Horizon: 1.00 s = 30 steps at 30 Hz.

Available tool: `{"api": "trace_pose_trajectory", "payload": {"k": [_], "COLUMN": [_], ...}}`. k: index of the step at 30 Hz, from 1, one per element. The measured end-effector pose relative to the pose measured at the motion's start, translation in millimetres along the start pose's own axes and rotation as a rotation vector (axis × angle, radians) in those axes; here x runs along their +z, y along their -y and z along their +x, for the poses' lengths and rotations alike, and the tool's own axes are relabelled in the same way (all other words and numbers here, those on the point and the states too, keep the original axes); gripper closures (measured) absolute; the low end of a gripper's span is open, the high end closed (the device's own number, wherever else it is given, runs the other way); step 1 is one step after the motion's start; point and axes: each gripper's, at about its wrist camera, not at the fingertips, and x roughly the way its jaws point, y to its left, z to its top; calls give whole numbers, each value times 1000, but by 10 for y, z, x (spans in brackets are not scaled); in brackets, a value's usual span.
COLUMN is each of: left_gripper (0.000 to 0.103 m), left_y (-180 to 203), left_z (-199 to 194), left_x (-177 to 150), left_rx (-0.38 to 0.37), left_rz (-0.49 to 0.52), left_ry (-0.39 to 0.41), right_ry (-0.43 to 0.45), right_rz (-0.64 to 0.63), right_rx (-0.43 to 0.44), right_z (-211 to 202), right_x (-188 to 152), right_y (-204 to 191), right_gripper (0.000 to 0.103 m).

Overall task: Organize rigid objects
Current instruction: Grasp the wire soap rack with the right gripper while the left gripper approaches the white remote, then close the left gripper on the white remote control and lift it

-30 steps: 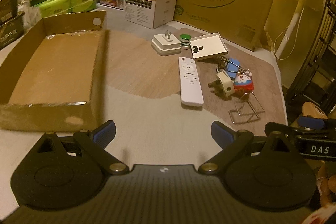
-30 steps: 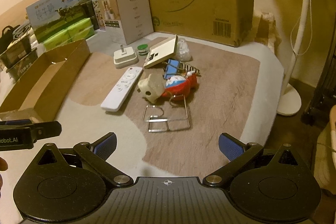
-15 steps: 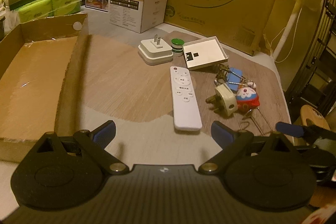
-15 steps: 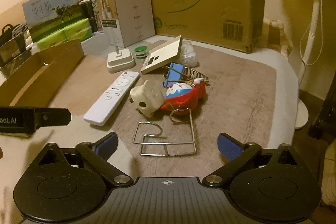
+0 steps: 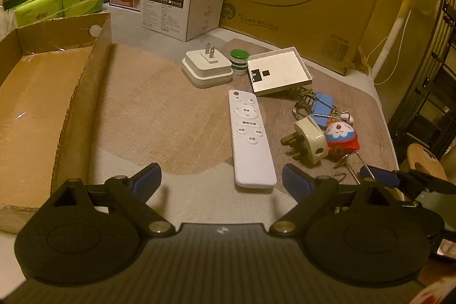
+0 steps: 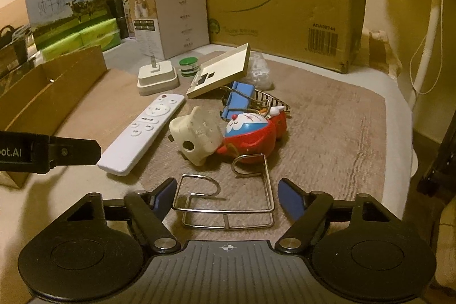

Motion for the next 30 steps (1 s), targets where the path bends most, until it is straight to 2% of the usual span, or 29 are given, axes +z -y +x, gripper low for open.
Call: {"api": "trace_pose_trajectory", "payload": {"k": [2,10,16,20,23,24,30], "left_gripper": [13,13,21,35,63,67,67], "left_y": [3,62,213,337,383,378,294], "left_z": [9,94,252,357,440,452,225], "left_x": [3,27,22,11,3,-3,-193], "left_rx": [-1,-6,-4,8,24,24,35], "left_rz": [0,25,79,141,166,162,156], "left_ry": [1,0,-2,3,-6,-9,-17], "right_ry": [-1,8,8,8,5,4,3], "right_rz": [-9,-4,13,21,21,21,23], "right_rx": [-7,-26,-35,-41,-40,-41,-29], "right_z": [13,-32,-112,-151,-158,-158,-200], "right_x": [-3,-3,-7,-22,-34,-36,-53], "right_y": [-7,16,84,115,114,109,68], "right_gripper": [34,34,35,35,35,35,35]}}
